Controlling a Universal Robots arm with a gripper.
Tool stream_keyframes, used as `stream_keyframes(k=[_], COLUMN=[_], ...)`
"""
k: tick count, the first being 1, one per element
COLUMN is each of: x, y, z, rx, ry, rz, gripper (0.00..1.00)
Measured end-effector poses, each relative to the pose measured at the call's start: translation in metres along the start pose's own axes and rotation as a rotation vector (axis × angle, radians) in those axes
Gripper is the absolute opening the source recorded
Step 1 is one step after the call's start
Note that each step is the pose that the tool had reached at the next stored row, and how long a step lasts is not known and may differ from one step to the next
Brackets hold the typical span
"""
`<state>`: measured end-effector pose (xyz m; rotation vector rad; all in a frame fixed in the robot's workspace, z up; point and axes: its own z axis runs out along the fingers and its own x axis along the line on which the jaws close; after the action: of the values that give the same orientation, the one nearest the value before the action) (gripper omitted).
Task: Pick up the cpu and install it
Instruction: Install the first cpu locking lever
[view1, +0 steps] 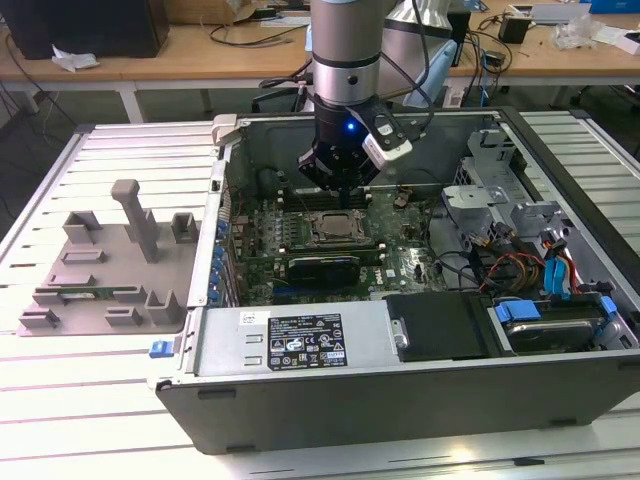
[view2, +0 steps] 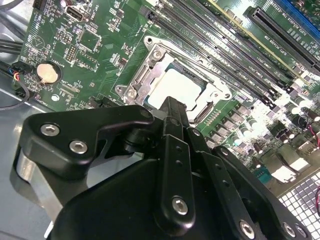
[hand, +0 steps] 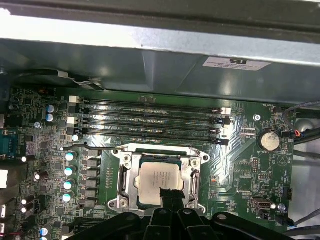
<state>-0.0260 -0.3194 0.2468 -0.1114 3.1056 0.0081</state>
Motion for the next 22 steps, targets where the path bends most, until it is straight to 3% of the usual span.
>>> stream_keyframes(k=[15,22], x=[0.0003,0.0122], y=[0.0001,0.0009], z=[-0.0062,-0.0066], rx=[-0.0001,0.0000], ry=[0.0000,0.0000], rz=[0.000,0.000], gripper=[0.11,0.11])
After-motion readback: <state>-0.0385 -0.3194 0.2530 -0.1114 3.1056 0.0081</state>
